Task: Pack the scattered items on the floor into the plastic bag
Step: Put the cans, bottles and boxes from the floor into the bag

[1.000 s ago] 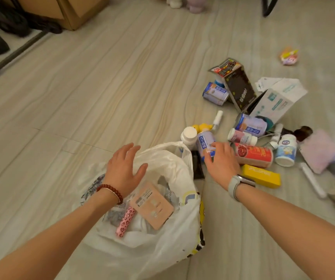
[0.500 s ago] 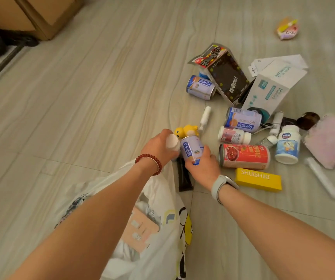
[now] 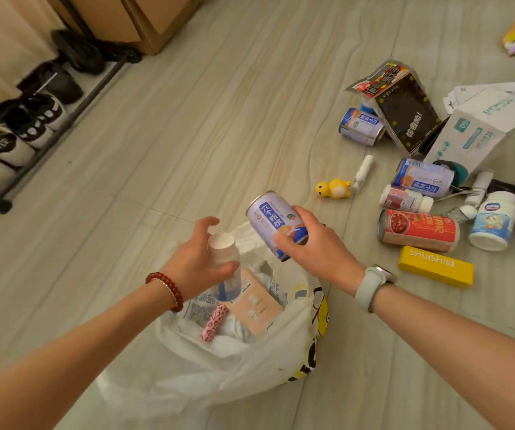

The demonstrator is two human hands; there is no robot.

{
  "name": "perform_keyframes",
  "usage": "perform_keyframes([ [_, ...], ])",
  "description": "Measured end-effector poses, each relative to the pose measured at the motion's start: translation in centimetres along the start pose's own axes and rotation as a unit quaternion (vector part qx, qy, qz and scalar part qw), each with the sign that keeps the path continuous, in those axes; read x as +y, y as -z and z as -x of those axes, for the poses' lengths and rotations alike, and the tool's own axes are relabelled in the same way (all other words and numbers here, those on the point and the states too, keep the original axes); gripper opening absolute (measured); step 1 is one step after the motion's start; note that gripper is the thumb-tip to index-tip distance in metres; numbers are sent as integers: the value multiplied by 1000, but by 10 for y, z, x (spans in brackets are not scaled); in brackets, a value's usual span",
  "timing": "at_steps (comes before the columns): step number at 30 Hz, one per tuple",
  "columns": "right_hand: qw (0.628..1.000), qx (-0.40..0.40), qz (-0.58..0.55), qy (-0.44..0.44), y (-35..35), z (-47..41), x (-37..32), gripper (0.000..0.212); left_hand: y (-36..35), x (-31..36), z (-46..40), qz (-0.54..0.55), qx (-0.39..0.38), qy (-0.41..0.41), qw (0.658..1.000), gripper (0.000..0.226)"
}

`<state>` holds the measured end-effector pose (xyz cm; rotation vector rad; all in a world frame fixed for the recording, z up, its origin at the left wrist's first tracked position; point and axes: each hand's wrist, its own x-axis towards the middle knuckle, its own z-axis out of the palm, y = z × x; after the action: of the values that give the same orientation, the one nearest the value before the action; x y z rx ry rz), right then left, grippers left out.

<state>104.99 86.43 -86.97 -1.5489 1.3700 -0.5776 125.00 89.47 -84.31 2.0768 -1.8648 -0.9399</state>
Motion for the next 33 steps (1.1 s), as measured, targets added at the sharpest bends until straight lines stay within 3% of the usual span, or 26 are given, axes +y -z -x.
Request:
perform_keyframes([
  [3, 979, -82, 180, 42, -35, 12, -4, 60, -17, -25, 21, -23, -14, 59, 998, 52],
  [6, 934, -90, 341, 58, -67, 22, 8, 65, -39, -44, 37, 15, -22, 85, 996, 51],
  [9, 914, -64, 399, 48, -81, 19, 23, 63, -60, -54, 48, 65, -10, 100, 993, 51],
  [13, 889, -30, 450, 77, -73, 8, 32, 54, -73, -75, 36, -58, 26, 45, 997, 74],
  [17, 928, -12, 374, 2, -56, 10, 40, 47, -74, -83, 22, -136, 24, 50, 989, 65],
  [19, 962, 11, 258, -91, -54, 7, 47, 52, -78, -80, 21, -146, 14, 27, 989, 66],
  [21, 972, 34, 102, -208, -52, -1, 48, 55, -84, -76, 23, -146, 1, -6, 989, 74],
  [23, 966, 46, 31, -252, -50, -9, 49, 30, -87, -73, 25, -147, -3, -46, 988, 84],
  [24, 967, 50, 44, -246, -49, -11, 48, 18, -87, -72, 24, -161, -3, -69, 984, 84],
  [26, 971, 64, 93, -212, -43, -15, 44, 29, -87, -67, 18, -190, -4, -104, 976, 79],
  [29, 976, 146, 88, -135, -23, -19, 31, 22, -89, -52, 6, -211, -25, -127, 969, 81],
  [31, 973, 204, 63, -84, -6, -19, 25, 18, -90, -43, 0, -182, -40, -125, 975, 91],
  [33, 982, 154, 95, -53, 8, -12, 29, 20, -85, -34, -1, -77, -10, -111, 991, 85],
])
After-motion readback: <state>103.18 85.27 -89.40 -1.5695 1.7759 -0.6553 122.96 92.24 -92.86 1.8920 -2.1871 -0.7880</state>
